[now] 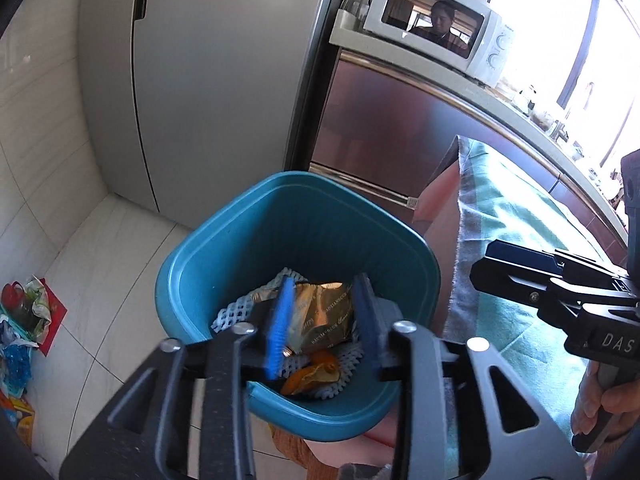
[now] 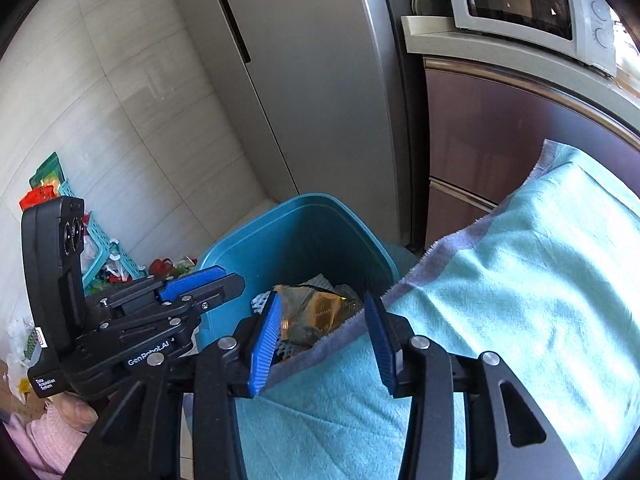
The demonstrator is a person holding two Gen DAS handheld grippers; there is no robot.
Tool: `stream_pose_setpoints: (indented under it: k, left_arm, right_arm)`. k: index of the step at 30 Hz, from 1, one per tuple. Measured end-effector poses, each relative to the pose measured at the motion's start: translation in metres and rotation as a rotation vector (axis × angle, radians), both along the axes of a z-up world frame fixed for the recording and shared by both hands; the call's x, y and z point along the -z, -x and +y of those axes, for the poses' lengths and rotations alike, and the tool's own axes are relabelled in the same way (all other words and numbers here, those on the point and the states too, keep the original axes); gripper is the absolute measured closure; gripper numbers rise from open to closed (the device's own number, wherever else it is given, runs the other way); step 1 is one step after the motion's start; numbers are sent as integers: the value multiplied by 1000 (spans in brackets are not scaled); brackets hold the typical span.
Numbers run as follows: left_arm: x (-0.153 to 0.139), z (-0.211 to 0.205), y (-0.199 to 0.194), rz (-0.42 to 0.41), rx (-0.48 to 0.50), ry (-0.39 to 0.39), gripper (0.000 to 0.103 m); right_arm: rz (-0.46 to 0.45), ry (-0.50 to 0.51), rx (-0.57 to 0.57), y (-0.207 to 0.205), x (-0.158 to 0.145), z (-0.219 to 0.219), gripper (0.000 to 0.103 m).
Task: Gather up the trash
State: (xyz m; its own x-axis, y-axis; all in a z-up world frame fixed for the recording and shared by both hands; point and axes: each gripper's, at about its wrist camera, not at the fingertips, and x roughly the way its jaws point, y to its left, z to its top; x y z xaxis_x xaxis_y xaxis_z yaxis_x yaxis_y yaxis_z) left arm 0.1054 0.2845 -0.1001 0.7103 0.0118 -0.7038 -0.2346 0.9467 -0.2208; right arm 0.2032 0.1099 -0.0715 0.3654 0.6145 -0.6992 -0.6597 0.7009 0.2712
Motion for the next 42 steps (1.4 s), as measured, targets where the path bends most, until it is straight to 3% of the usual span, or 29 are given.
stream_pose_setpoints:
  k: [5, 7, 8, 11, 16, 28, 42]
  left_arm:
    - [-12, -6, 13, -51, 10, -20, 44]
    - [-19, -11, 22, -88, 21, -37, 29]
    - [-23, -15, 25, -107, 27, -50, 27]
    - [-34, -29, 38, -161, 45, -88, 5]
    - [-51, -56, 54, -250, 40, -149, 6]
    - [-83, -136, 73, -392, 106, -192, 6]
    - [-98, -220, 84, -501, 210, -230, 6]
  right_arm:
    - [-18, -52, 33, 7, -8, -24, 46]
    - [-34, -74, 53, 12, -13, -37, 38]
    - [-45, -84, 63, 16, -15, -43, 36]
    - [-96, -101, 96, 29, -23, -63, 27]
    - [-196, -128, 185, 55, -39, -102, 7]
    - [-399, -131, 485, 125, -46, -200, 7]
    - [-528, -127, 709, 179, -45, -276, 7]
